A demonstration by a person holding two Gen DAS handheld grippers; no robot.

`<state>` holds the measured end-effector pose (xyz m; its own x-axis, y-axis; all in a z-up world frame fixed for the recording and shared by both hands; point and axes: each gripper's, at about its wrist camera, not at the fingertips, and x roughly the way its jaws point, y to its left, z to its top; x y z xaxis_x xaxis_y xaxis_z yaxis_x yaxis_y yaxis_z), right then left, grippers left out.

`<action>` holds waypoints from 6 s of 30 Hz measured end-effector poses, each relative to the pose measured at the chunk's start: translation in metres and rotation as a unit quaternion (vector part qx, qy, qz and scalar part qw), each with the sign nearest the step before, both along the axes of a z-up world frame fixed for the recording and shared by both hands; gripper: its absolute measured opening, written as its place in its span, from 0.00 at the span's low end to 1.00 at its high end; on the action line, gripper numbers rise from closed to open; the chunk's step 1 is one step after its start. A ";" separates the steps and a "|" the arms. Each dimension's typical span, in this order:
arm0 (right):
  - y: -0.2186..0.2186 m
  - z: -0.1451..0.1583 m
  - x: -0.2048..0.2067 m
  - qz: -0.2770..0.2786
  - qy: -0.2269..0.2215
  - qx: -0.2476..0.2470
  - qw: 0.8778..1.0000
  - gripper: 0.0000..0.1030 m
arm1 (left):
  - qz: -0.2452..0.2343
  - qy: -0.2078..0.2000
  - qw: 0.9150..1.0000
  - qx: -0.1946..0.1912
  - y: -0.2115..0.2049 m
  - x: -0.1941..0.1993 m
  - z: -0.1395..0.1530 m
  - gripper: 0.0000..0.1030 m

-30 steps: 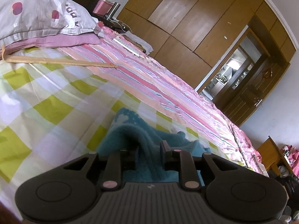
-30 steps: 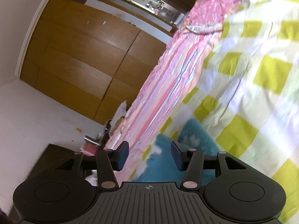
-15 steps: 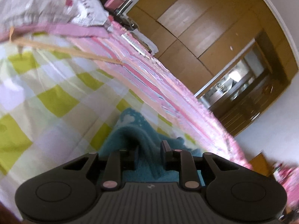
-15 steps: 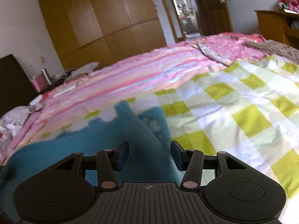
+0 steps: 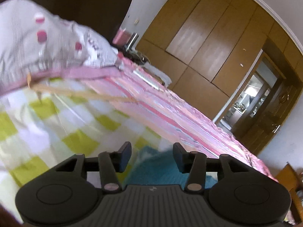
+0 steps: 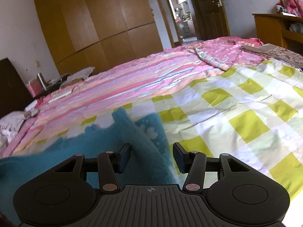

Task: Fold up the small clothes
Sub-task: 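Lay the hem onto the sweater body and open both tools, then move both open tools to the new folded edge of the sweater, then close the right tool on the folded edge while the left tool grips it too, then lift the gripped edge with both tools and fold it over the sweater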

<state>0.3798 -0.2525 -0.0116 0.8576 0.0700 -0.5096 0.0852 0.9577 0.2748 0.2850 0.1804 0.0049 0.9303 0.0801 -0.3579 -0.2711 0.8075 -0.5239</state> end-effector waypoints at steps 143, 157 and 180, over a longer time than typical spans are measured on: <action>0.273 0.076 0.041 0.336 0.097 -0.084 0.933 0.20 | -0.084 0.047 0.992 0.081 -0.073 -0.081 -0.028 0.69; 0.209 0.098 0.034 0.319 0.087 -0.032 0.943 0.20 | -0.104 0.059 0.988 0.095 -0.097 -0.078 -0.024 0.41; 0.006 0.093 0.077 0.201 0.080 0.002 0.976 0.20 | -0.261 -0.009 0.944 0.203 -0.301 -0.043 0.038 0.27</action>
